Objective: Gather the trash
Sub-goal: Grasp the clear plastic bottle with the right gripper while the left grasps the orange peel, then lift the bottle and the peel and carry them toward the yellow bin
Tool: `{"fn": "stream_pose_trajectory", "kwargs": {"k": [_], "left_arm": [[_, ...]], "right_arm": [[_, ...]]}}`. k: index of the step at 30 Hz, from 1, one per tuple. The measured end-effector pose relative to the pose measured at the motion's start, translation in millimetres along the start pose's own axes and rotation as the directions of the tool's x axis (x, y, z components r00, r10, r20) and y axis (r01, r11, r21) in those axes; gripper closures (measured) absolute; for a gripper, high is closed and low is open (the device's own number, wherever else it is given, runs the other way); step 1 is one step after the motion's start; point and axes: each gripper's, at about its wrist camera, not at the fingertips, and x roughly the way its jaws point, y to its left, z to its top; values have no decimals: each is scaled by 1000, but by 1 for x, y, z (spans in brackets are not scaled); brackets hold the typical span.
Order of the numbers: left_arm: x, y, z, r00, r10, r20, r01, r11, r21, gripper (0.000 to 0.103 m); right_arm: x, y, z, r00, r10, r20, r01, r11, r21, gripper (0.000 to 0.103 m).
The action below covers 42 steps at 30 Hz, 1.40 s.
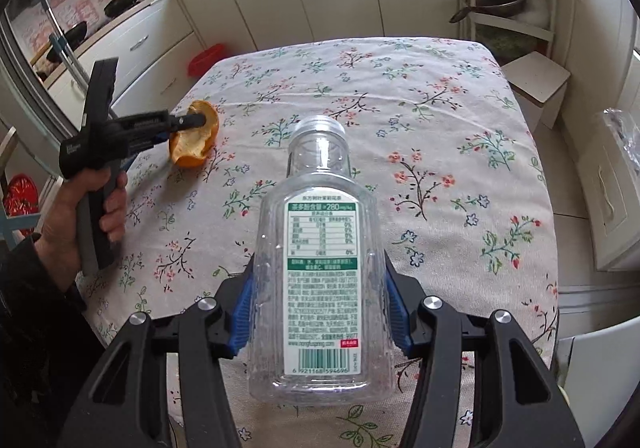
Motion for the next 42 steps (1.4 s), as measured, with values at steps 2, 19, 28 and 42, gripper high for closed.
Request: {"fn": "stream_pose_trajectory", "kwargs": {"k": [2,19,28,42], "left_arm": [[-4,-5,-7,1000,-7,-2,7,1000,24,93],[-41,-24,-65,993,-97,-68,98,995,6,68],[-30,-41,-63,996,-87,-29,88,995,40,61],[-80,-60,-82,996,-72,59,67,994,86,93]], "right_arm": [[-2,-2,-5,1000,1,27,-2,999,32,49],[-24,-4,-34,996,-49,76,36,986,160,49],[-21,6,-39,989,-104,105,93,989,112,49],[-37,-51,-59,958,152,243,-254,846,468,49]]}}
